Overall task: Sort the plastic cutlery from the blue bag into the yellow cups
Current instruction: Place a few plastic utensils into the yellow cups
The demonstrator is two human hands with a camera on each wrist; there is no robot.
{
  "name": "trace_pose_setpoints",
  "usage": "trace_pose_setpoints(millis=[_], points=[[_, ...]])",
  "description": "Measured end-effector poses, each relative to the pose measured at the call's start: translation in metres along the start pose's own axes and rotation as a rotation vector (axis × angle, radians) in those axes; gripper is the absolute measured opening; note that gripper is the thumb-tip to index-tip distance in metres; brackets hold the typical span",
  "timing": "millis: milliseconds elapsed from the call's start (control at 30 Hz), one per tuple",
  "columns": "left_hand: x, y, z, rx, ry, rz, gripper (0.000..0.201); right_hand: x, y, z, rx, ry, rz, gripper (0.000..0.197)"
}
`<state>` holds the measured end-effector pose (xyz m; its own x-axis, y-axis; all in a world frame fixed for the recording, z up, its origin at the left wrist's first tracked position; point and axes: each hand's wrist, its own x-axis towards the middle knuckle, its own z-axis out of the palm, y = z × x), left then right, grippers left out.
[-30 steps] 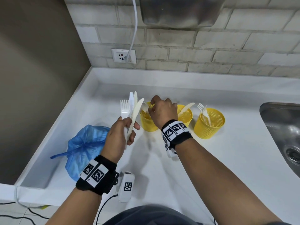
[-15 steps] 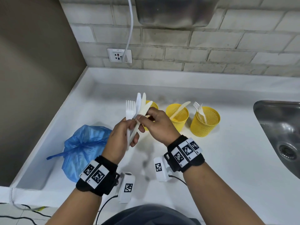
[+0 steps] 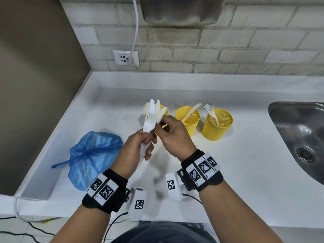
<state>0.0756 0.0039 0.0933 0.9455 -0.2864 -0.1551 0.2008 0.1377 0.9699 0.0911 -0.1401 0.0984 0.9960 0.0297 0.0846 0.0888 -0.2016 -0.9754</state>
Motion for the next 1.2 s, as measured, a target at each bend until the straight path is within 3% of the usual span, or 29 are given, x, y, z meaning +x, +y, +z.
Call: trace_pose_setpoints(millis=[33, 133, 333, 467, 600, 700, 900, 967, 1067, 1200], points=[[-0.001, -0.001, 0.0, -0.012, 0.003, -0.005, 0.018, -0.002, 0.0, 0.001, -0.005, 0.046, 0.01, 0.009], [-0.004, -0.001, 0.003, -0.025, 0.012, -0.008, 0.015, -0.014, 0.0, 0.002, 0.041, 0.176, 0.019, 0.018], [-0.012, -0.007, 0.009, 0.054, 0.034, 0.027, 0.019, -0.038, -0.006, 0.003, -0.02, 0.094, -0.083, 0.008], [-0.015, -0.009, 0.008, 0.114, 0.021, 0.029, 0.013, -0.04, -0.005, 0.004, 0.078, 0.134, -0.021, 0.012], [-0.021, -0.005, 0.013, 0.248, -0.043, 0.135, 0.019, -0.044, -0.011, -0.003, 0.238, 0.132, 0.056, 0.016], [-0.025, -0.003, 0.018, 0.301, -0.019, 0.194, 0.015, -0.044, -0.018, -0.015, 0.389, 0.192, 0.116, 0.024], [-0.018, -0.006, 0.025, 0.162, -0.012, 0.159, 0.057, -0.043, -0.028, -0.058, 0.797, 0.293, 0.188, 0.011], [-0.015, -0.008, 0.03, 0.135, -0.013, 0.152, 0.054, -0.043, -0.026, -0.07, 0.813, 0.333, 0.215, 0.016], [-0.012, -0.01, 0.038, 0.146, 0.001, 0.137, 0.034, -0.041, -0.016, -0.079, 0.757, 0.376, 0.274, 0.021], [-0.007, -0.009, 0.053, 0.195, -0.03, 0.14, 0.017, -0.045, -0.009, -0.082, 0.593, 0.279, 0.333, 0.009]])
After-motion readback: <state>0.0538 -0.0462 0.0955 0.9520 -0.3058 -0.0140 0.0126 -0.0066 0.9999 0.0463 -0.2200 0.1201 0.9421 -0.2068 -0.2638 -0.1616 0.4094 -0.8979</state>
